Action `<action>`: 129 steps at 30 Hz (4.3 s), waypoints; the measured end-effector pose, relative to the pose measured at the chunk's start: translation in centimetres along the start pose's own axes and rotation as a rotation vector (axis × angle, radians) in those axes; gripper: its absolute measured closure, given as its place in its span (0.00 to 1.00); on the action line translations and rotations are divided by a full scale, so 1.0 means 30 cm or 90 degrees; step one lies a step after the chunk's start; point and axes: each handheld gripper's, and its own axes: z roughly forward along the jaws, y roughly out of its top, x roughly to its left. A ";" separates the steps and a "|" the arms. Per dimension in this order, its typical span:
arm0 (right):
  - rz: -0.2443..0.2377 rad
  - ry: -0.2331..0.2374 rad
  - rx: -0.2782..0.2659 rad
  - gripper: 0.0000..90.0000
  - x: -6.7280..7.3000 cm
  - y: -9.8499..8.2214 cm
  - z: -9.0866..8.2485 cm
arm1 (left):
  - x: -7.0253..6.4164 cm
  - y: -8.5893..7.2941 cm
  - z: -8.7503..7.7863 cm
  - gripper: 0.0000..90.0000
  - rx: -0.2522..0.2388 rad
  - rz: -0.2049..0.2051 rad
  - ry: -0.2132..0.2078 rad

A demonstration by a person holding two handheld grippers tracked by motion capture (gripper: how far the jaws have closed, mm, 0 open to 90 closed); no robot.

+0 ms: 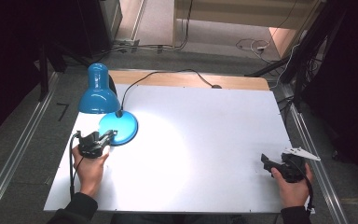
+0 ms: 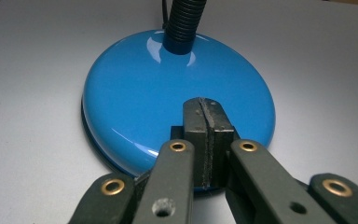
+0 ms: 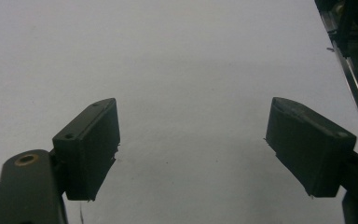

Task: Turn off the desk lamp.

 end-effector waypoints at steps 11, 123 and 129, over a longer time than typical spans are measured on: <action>0.000 0.000 0.000 0.18 0.000 0.000 0.000 | -0.003 0.003 0.013 1.00 -0.001 -0.001 -0.002; 0.005 0.006 -0.006 0.19 -0.012 0.000 -0.008 | 0.031 0.056 0.053 0.30 -0.039 -0.011 -0.002; 0.007 0.006 -0.006 0.19 -0.014 0.000 -0.009 | 0.038 0.056 0.043 0.27 -0.038 -0.015 -0.008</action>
